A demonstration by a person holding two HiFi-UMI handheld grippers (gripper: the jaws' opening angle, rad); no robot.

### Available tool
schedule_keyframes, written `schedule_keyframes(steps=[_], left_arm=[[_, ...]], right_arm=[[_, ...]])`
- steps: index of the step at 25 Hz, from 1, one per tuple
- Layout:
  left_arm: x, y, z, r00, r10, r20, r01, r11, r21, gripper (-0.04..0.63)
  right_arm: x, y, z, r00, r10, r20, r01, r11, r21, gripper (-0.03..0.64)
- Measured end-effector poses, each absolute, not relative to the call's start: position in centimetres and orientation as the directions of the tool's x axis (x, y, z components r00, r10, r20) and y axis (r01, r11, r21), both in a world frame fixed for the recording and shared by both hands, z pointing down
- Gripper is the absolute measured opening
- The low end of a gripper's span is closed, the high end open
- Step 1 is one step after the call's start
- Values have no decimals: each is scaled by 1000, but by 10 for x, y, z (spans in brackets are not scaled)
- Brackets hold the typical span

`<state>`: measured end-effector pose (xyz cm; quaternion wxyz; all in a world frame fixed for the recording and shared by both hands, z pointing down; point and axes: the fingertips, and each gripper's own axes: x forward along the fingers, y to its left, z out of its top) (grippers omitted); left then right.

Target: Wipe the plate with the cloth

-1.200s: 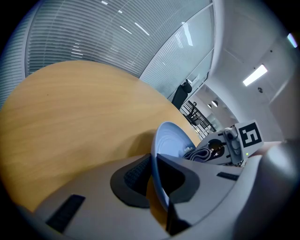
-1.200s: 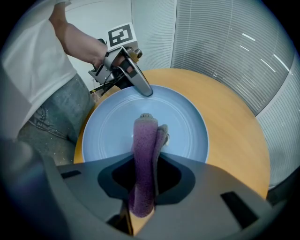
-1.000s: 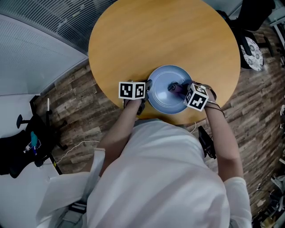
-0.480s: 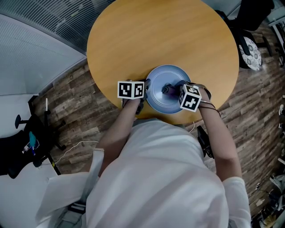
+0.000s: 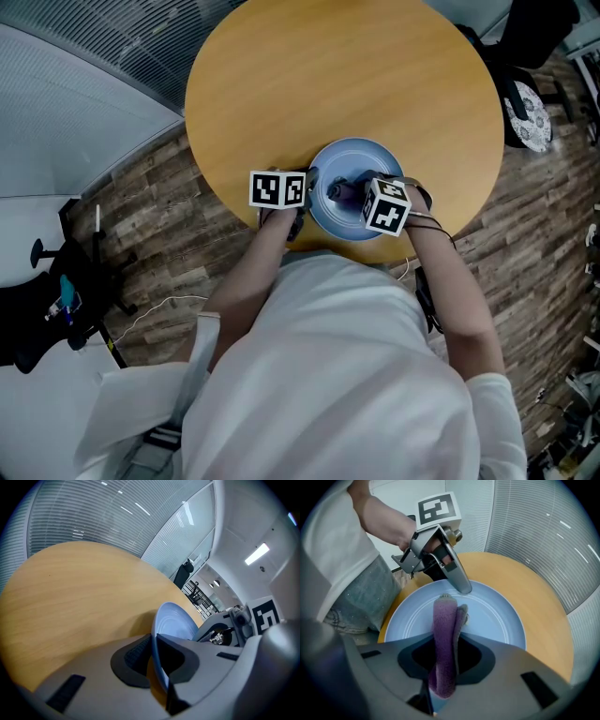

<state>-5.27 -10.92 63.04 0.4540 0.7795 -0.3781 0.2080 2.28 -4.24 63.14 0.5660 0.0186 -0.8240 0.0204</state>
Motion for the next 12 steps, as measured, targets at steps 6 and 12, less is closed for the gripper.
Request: schedule_keyframes(steps=[6,12], left_arm=[[-54,-110,631,626,-402,668,-780,-300,550,29],[-54,-109,629,625,-412,664,-781,-308,544,29]], right_arm=[[5,-42,631,-370,-11,929,-39,999,-3,94],[-19,-34,627,-388,-2,922,3,1000,3,94]])
